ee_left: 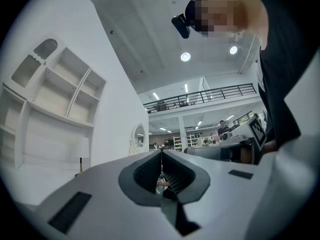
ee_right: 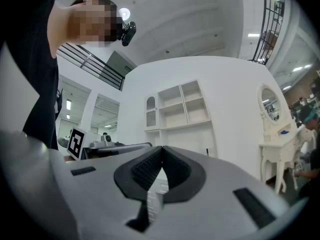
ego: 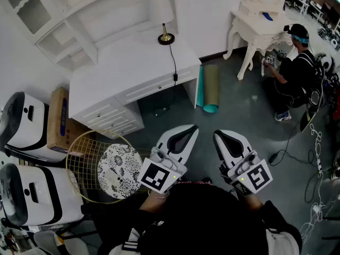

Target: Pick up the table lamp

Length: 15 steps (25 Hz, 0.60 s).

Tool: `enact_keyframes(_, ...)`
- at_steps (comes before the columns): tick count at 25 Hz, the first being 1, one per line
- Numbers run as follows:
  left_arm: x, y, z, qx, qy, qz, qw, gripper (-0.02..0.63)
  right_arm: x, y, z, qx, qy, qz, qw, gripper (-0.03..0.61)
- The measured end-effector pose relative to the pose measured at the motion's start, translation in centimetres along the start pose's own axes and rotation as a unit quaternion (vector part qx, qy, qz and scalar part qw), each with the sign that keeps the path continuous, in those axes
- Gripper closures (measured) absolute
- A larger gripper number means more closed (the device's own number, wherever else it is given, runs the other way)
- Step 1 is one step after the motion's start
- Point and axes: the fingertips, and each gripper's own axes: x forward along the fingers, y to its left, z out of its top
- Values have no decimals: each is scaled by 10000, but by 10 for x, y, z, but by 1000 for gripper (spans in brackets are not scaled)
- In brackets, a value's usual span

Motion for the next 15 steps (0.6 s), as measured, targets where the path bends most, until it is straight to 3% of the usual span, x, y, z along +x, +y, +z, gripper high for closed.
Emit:
enact_keyframes(6, 3, -6, 1, 86, 19, -50, 9999, 600, 2, -2, 4, -173, -41, -25, 9998, 563)
enact_keyframes(15, 2, -10, -1, -7, 18, -56, 10000, 600, -5, -3, 5, 24, -164, 40, 9999, 563)
